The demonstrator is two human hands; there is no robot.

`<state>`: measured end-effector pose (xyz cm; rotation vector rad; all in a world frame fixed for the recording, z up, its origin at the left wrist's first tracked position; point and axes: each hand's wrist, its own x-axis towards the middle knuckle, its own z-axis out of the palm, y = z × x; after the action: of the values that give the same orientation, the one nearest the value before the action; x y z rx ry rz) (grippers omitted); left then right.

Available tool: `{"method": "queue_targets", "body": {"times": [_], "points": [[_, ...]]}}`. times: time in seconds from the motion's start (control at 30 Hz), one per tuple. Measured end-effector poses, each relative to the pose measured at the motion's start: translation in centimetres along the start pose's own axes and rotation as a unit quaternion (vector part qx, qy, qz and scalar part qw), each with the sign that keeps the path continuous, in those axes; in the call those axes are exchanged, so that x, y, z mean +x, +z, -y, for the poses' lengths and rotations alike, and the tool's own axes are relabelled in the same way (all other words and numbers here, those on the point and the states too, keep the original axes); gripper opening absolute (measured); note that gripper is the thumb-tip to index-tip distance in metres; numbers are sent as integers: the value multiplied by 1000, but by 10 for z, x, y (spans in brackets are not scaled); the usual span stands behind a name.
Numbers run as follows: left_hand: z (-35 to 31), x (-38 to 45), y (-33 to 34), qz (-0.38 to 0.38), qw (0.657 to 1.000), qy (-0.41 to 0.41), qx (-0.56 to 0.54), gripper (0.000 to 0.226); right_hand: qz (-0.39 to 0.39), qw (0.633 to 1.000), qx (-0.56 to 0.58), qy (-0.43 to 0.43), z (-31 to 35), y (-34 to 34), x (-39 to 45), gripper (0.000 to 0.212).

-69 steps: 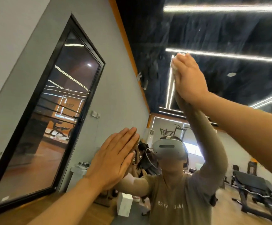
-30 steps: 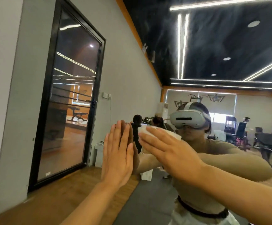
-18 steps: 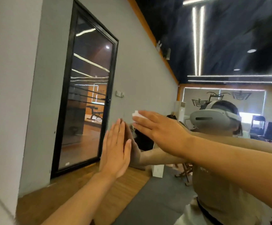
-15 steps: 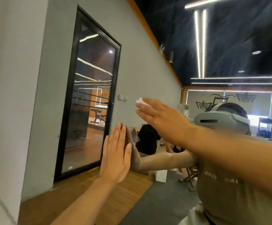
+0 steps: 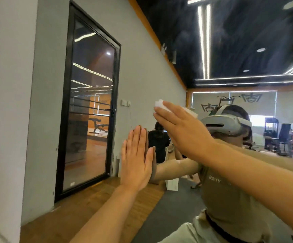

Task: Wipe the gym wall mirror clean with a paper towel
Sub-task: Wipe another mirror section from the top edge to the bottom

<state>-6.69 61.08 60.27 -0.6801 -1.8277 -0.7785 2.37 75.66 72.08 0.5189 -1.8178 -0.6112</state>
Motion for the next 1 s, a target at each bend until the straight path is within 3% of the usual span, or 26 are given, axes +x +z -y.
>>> {"method": "queue_targets", "body": {"times": [0.33, 0.47, 0.6, 0.7, 0.83, 0.93, 1.0], "points": [[22, 1, -2, 22, 997, 61, -47, 59, 82, 995, -47, -34, 68, 19, -75, 87], [24, 0, -1, 37, 997, 61, -37, 63, 102, 990, -52, -88, 37, -9, -70, 71], [28, 3, -6, 56, 995, 63, -48, 66, 97, 992, -82, -6, -31, -52, -42, 69], [28, 3, -8, 71, 994, 56, -60, 64, 35, 988, -105, 108, -70, -74, -22, 65], [23, 4, -6, 66, 996, 45, -51, 64, -66, 961, -36, 265, -54, -65, -21, 58], [23, 4, -7, 69, 996, 42, -32, 65, -47, 969, 15, 241, -25, -48, -52, 57], [19, 5, -10, 85, 996, 30, -18, 66, -5, 985, 23, 173, -6, -43, -86, 52]]}}
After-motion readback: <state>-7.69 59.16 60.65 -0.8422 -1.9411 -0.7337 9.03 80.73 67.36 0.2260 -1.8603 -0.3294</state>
